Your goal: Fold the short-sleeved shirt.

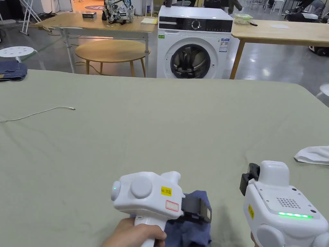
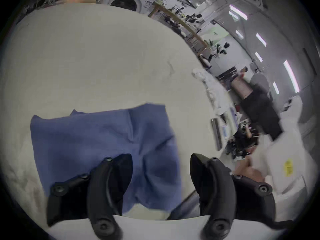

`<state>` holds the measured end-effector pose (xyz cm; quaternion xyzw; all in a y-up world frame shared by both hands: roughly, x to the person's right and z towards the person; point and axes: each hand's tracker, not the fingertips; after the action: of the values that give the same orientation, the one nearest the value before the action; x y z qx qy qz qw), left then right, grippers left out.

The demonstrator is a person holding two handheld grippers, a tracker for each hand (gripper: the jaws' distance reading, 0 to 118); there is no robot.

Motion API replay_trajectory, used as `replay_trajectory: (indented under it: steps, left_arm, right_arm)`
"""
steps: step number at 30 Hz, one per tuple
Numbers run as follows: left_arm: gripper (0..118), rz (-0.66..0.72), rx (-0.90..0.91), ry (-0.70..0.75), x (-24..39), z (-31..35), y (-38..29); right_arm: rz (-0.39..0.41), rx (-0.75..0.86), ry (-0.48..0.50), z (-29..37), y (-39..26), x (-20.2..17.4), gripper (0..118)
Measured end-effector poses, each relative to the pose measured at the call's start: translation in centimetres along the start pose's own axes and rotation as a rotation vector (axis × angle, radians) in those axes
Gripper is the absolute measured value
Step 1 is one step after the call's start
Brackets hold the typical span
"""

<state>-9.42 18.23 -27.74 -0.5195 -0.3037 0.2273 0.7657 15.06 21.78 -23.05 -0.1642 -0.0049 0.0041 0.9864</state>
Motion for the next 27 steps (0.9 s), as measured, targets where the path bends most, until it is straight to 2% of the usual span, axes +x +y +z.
replay_trajectory:
  steps: [3,4,5,6,7,10,13,15,18,23,27]
  left_arm:
    - [68,-0.018,0.058,-0.009,-0.2,1.6,0.5]
    - [59,-0.018,0.076,-0.001,-0.5,1.7,0.6]
    - [40,-0.005,0.077,-0.005,-0.9,1.4,0.7]
    - [13,0.028,0.069,-0.025,-1.5,0.8,0.7]
    - [8,0.062,0.049,-0.054,-2.1,-0.1,0.6]
    - [6,0.146,0.010,-0.129,-4.0,-3.4,-0.1]
    - [1,0.193,-0.017,-0.122,-5.3,-6.5,-1.0]
    - [0,0.207,-0.014,-0.084,-6.1,-7.9,-1.7]
    - [0,0.225,0.029,-0.103,-6.6,-7.9,-2.2]
    - [0,0.142,0.039,-0.065,-5.3,-5.7,-1.7]
    - [0,-0.001,0.196,0.016,-4.1,-0.7,-1.4]
  right_arm:
    - [-0.011,-0.001,-0.001,-0.3,-0.1,0.4,0]
    - [-0.013,-0.001,-0.002,-0.4,-0.2,0.6,0]
    - [-0.016,-0.001,-0.003,-0.4,-0.2,0.6,0]
    - [-0.020,-0.001,-0.001,-0.4,-0.3,0.7,0]
    - [-0.022,-0.002,0.000,-0.5,-0.4,0.7,0]
    - [-0.026,-0.006,0.001,-0.6,-0.6,0.7,0]
    - [-0.029,-0.012,0.001,-0.5,-0.7,0.4,0]
    - [-0.030,-0.017,0.002,-0.6,-0.8,0.5,0]
    - [-0.030,-0.022,0.001,-0.8,-1.0,0.6,0]
    - [-0.026,-0.023,0.001,-0.7,-0.9,0.2,0]
    - [-0.026,-0.008,0.000,-0.9,-0.5,0.0,0]
